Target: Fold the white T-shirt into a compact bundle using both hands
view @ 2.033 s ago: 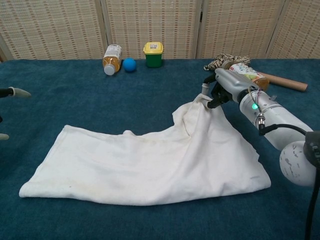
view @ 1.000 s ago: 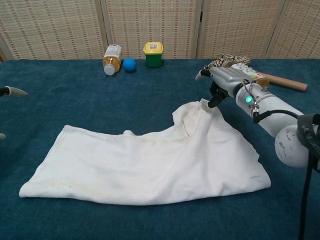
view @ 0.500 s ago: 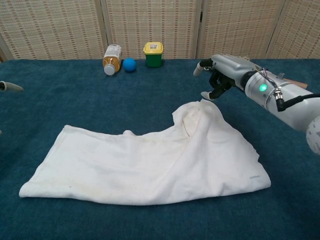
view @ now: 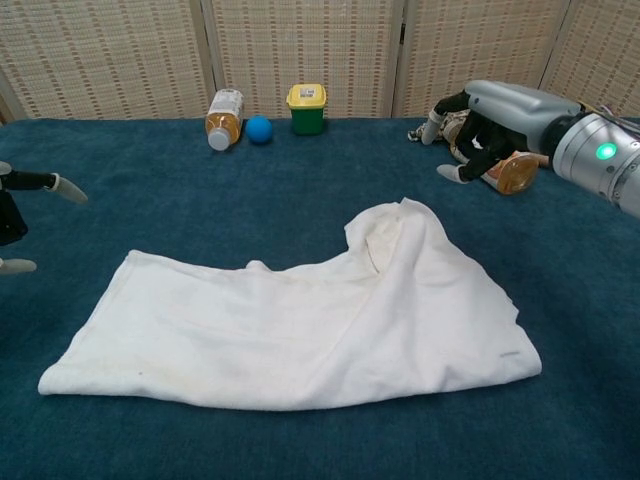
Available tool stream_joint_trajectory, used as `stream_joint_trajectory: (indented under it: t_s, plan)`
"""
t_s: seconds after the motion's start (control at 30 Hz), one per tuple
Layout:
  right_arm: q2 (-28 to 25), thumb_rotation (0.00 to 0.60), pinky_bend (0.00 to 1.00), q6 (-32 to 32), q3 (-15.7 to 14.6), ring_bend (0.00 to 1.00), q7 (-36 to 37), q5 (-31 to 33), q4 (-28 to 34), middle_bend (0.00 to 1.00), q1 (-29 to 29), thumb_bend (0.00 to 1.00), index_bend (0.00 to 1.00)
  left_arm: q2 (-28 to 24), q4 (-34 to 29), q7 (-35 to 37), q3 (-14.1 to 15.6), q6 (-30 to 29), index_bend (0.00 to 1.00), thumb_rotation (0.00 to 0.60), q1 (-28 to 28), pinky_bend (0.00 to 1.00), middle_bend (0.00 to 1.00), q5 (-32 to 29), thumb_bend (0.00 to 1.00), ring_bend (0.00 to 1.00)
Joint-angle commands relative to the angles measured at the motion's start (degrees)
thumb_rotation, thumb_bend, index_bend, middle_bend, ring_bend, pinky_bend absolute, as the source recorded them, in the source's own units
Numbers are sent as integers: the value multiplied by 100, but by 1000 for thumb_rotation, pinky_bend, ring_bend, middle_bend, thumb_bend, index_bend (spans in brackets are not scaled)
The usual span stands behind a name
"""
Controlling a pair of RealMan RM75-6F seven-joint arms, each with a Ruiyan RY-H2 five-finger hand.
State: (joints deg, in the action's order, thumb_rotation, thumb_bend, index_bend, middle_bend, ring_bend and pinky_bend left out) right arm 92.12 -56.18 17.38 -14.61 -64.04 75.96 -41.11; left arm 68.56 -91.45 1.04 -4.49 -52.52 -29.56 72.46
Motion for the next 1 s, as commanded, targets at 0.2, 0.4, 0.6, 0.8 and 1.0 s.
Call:
stream_joint_trajectory:
  t_s: [0.2,0.4,0.6,0.8,1.0]
  plan:
    - [289,600,994,650,-120,979,-418,603,-537,869,-303,364,356,47,-107,-58,-1,-126,183,600,28,973,939,-31,351,860]
    - [618,600,989,1326,-123,973,-1022,1327,-1118,857,-810,374,290,-28,-168,-47,75,-211,170,600,139,973,939,-76,351,861]
    - [969,600,986,1616,-78,972,-1391,1880,-1684,856,-1233,382,244,-76,-118,52,157,-268,167,600,270,973,939,-119,351,861]
    - [1238,600,986,1877,-85,971,-1582,2244,-2149,856,-1554,383,233,-111,-43,175,195,-301,163,600,365,973,939,-134,351,860]
    - [1328,600,986,1989,-163,972,-1747,2490,-2345,856,-1725,382,231,-128,-18,261,217,-287,155,600,406,974,939,-114,351,861]
